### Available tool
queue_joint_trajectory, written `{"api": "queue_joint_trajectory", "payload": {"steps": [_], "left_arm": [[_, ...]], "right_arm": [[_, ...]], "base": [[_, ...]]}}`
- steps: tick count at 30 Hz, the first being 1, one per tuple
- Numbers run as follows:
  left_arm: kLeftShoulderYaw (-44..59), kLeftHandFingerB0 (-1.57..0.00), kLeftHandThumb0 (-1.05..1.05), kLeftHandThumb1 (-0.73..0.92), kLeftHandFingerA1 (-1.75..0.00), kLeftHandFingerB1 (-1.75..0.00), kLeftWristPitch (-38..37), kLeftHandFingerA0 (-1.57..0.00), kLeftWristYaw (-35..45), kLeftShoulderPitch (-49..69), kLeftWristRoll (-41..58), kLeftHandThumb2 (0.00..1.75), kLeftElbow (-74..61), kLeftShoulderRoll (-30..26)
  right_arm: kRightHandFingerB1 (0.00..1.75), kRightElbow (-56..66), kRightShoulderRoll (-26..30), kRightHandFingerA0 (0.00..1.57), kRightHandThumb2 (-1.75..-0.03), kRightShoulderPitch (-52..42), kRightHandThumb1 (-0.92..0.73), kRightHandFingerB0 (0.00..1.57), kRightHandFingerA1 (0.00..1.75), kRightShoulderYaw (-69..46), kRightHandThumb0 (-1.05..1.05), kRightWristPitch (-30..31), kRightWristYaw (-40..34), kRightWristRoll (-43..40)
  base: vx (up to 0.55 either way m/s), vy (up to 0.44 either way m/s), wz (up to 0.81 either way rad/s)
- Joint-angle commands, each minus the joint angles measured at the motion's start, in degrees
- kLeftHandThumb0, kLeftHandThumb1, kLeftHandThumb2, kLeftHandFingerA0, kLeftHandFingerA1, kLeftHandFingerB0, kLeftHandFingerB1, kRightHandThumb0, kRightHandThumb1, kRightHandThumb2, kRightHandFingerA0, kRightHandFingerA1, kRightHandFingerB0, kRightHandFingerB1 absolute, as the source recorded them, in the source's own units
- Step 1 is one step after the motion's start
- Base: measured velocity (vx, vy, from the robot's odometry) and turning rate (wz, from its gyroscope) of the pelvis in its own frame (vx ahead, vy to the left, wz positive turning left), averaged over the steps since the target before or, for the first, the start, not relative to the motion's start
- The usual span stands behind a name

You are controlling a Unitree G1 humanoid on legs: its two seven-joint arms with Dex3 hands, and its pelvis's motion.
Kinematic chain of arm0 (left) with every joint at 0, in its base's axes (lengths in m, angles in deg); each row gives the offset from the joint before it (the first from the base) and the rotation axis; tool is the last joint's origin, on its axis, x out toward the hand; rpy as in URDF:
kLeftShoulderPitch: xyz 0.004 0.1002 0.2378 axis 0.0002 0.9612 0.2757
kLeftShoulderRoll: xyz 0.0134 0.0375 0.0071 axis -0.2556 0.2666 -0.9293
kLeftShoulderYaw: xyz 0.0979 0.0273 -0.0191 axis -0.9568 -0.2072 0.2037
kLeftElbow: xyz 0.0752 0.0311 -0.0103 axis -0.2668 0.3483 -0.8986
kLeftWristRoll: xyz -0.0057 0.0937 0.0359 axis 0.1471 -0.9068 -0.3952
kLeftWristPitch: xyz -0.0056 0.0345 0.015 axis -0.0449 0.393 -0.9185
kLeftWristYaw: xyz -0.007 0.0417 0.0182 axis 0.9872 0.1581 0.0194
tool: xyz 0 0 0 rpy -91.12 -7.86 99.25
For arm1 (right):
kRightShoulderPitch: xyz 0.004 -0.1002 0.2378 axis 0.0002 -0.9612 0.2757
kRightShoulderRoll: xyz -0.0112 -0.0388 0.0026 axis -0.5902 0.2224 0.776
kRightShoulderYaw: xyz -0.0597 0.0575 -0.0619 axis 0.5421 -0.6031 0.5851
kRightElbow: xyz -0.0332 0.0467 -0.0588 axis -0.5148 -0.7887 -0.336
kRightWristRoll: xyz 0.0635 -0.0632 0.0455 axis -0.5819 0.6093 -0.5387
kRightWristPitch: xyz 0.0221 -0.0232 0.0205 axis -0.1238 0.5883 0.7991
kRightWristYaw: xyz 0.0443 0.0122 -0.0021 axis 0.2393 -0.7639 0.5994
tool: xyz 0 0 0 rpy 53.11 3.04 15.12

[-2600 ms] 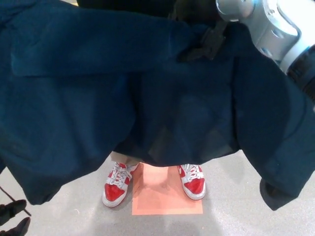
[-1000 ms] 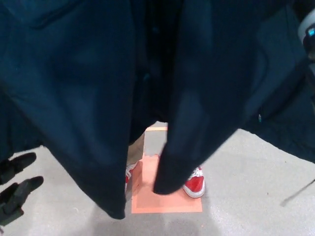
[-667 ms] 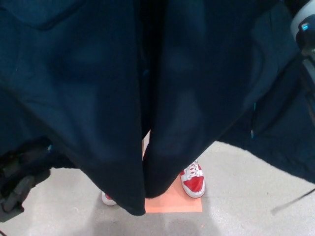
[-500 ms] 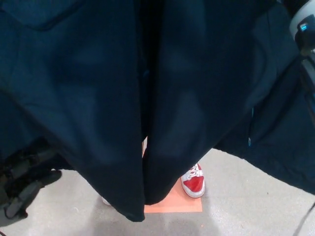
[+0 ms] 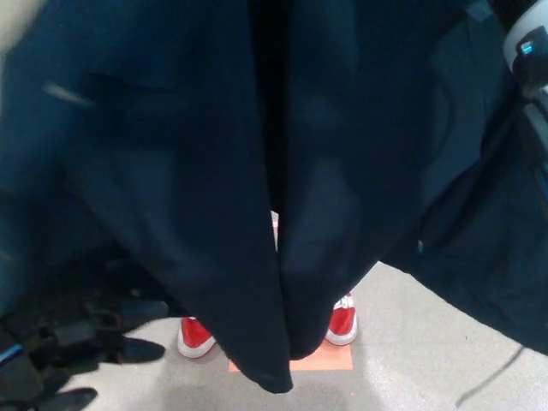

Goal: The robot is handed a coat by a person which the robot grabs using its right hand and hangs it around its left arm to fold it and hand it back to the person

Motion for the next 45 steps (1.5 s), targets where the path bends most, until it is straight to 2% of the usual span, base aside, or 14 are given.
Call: {"api": "queue_joint_trajectory", "payload": {"steps": [1,23,24,26,27,28,31,32,36,37,38,40,42,45], "left_arm": [[-3.95,-0.25,-0.73,0.89,-0.44,-0.35,1.41,-0.40,4.10,-1.34,0.83,0.67,-2.23,-1.90],[-27.48,-0.15,-0.71,0.83,-0.38,-0.31,10.73,-0.22,-11.41,-29.23,-16.17,0.64,16.35,11.81],[-28.37,-0.01,-0.36,0.53,-0.49,-0.47,10.20,-0.03,-12.34,-30.97,-17.21,1.09,18.74,13.52],[-29.23,0.00,-0.36,0.53,-0.49,-0.47,10.15,-0.02,-13.45,-32.74,-18.37,1.09,20.87,15.12],[-29.54,0.00,-0.37,0.52,-0.49,-0.47,9.92,-0.02,-14.15,-34.24,-19.03,1.08,23.03,16.16],[-29.68,-0.17,-0.72,0.83,-0.36,-0.30,9.81,-0.21,-14.67,-35.16,-19.42,0.64,24.36,16.95],[-30.60,-0.19,-0.75,0.82,-0.35,-0.29,11.53,-0.19,-17.79,-37.82,-21.93,0.65,26.63,18.84],[-31.00,0.00,-0.37,0.46,-0.49,-0.46,11.63,-0.01,-18.92,-38.95,-23.08,1.05,27.98,19.68],[-30.71,0.00,-0.35,0.51,-0.48,-0.46,10.78,0.00,-19.89,-41.91,-23.07,1.06,33.28,22.83],[-30.91,0.00,-0.36,0.50,-0.48,-0.46,10.51,0.00,-20.36,-43.02,-23.47,1.06,34.63,23.96],[-31.06,0.00,-0.36,0.49,-0.49,-0.46,10.44,0.00,-20.43,-43.66,-23.76,1.06,35.25,24.47],[-31.38,0.00,-0.36,0.51,-0.48,-0.46,11.32,0.00,-21.18,-44.95,-24.70,1.07,36.08,25.63],[-30.57,0.00,-0.35,0.53,-0.48,-0.47,10.91,0.00,-21.31,-45.65,-23.82,1.07,37.49,26.99],[-30.67,0.00,-0.36,0.49,-0.48,-0.46,11.78,0.00,-23.09,-47.57,-25.44,1.06,38.70,27.85]], "right_arm": [[0.60,-0.10,-0.02,1.06,-0.64,0.95,-0.83,0.84,0.64,0.00,-0.34,-2.62,-1.89,-0.26],[0.64,0.14,-10.60,1.16,-0.65,6.44,-0.83,0.89,0.68,-4.50,-0.35,-1.18,-1.01,-3.18],[0.70,0.19,-11.25,1.14,-0.66,6.65,-0.85,1.02,0.65,-3.92,-0.35,-1.05,-0.68,-2.63],[0.71,0.29,-11.58,1.13,-0.66,6.77,-0.87,1.03,0.64,-2.65,-0.35,-1.90,-0.50,-1.42],[0.74,0.50,-11.77,1.12,-0.66,6.57,-0.88,1.01,0.71,-2.35,-0.36,-3.35,-0.83,-1.33],[0.73,0.73,-11.76,1.03,-0.66,6.34,-0.86,0.97,0.71,-1.67,-0.36,-4.81,-1.59,-0.77],[0.72,0.68,-13.00,1.05,-0.67,6.94,-0.88,0.98,0.62,-2.43,-0.39,-3.12,-0.59,-2.11],[0.67,0.61,-13.59,1.05,-0.66,7.17,-0.87,0.94,0.61,-3.27,-0.39,-2.09,0.17,-3.12],[0.43,0.87,-14.84,0.89,-0.66,6.66,-0.86,0.63,0.49,-2.61,-0.39,-2.88,-1.45,-1.90],[0.69,0.78,-15.57,0.85,-1.06,6.28,-0.69,0.67,0.76,-3.26,-0.32,-3.45,-0.64,-2.81],[0.54,0.77,-15.90,0.91,-0.66,6.22,-0.86,0.76,0.63,-3.23,-0.36,-3.63,-0.58,-2.84],[0.64,0.74,-16.98,0.87,-1.05,6.62,-0.71,0.57,0.74,-4.33,-0.39,-2.19,1.09,-4.21],[0.49,0.85,-17.82,1.00,-0.65,6.52,-0.84,0.65,0.63,-5.08,-0.39,-1.99,0.98,-4.93],[0.54,1.12,-19.01,1.04,-0.66,6.64,-0.87,0.73,0.67,-5.95,-0.40,-2.04,1.60,-5.73]], "base": [[0.00,0.000,0.00],[0.00,0.000,0.00],[0.00,0.000,0.00],[0.00,0.000,0.00],[0.00,0.000,0.00],[0.00,0.000,0.00],[0.00,0.000,0.00],[0.00,0.000,0.00],[0.00,0.000,0.00],[0.00,0.000,0.00],[0.00,0.000,0.00],[0.00,0.000,0.00],[0.00,0.000,0.00],[0.00,0.000,0.00]]}}
